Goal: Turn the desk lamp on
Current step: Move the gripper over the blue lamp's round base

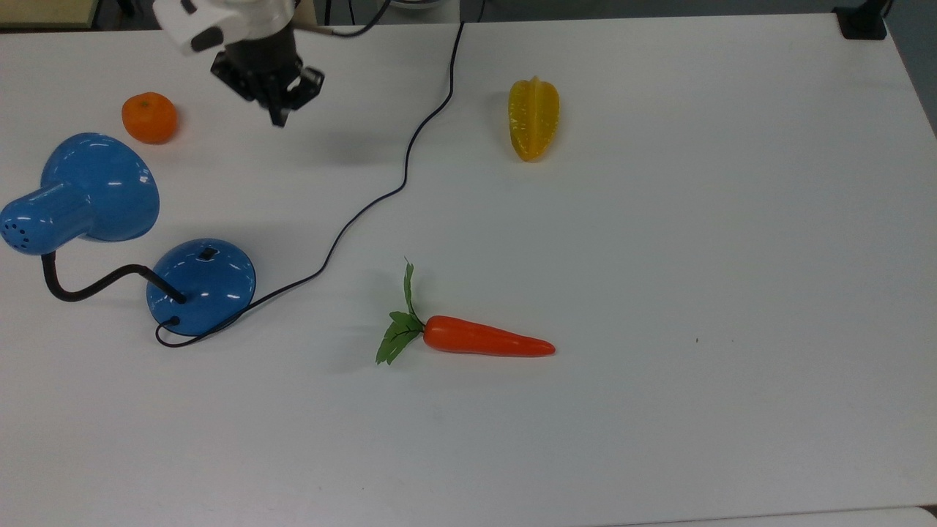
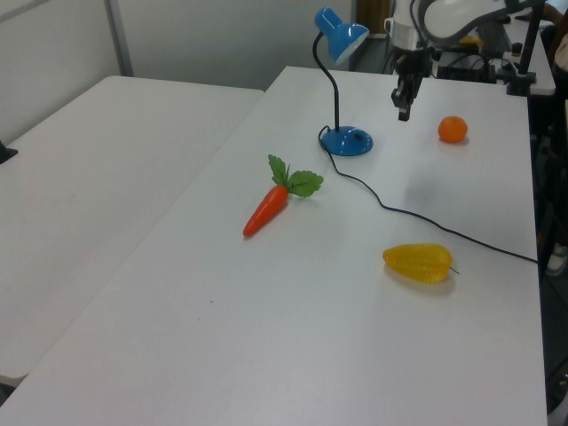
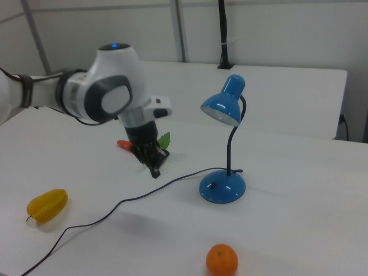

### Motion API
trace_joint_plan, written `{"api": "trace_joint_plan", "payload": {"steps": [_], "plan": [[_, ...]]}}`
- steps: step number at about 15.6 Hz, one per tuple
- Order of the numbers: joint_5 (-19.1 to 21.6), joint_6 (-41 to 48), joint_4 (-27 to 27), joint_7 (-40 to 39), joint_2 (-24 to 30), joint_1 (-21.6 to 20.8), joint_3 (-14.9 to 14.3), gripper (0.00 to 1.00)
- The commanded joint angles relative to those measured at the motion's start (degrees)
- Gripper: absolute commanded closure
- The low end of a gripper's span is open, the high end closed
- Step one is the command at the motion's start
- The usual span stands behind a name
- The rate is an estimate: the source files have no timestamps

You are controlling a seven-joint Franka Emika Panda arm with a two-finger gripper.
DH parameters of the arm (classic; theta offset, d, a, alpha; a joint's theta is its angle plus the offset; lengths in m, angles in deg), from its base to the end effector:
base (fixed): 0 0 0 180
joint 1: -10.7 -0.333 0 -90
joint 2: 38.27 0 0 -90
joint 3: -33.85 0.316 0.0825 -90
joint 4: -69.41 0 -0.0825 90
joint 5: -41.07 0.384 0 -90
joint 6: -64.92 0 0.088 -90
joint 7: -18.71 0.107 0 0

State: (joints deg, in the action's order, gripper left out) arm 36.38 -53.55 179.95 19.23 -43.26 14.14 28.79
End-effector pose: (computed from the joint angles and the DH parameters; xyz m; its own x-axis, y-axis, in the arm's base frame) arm 0.5782 -0.0896 0.4476 0.9918 -0.1172 0.0506 -0.1211 -0.9893 0.0810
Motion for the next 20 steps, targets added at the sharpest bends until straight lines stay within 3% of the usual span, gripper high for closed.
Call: {"api": "trace_joint_plan", "payload": {"steps": [1,13,20], "plan": [[0.73,-10.09,0.9,2.21,-4.75,2.26,-0.13,1.0],[-0.06,-35.59,-1.21,1.33,-15.48,6.92,-0.13,1.0],[-0.06,-36.22,-5.17,-1.22,-19.35,7.81,-0.04,1.0]]}}
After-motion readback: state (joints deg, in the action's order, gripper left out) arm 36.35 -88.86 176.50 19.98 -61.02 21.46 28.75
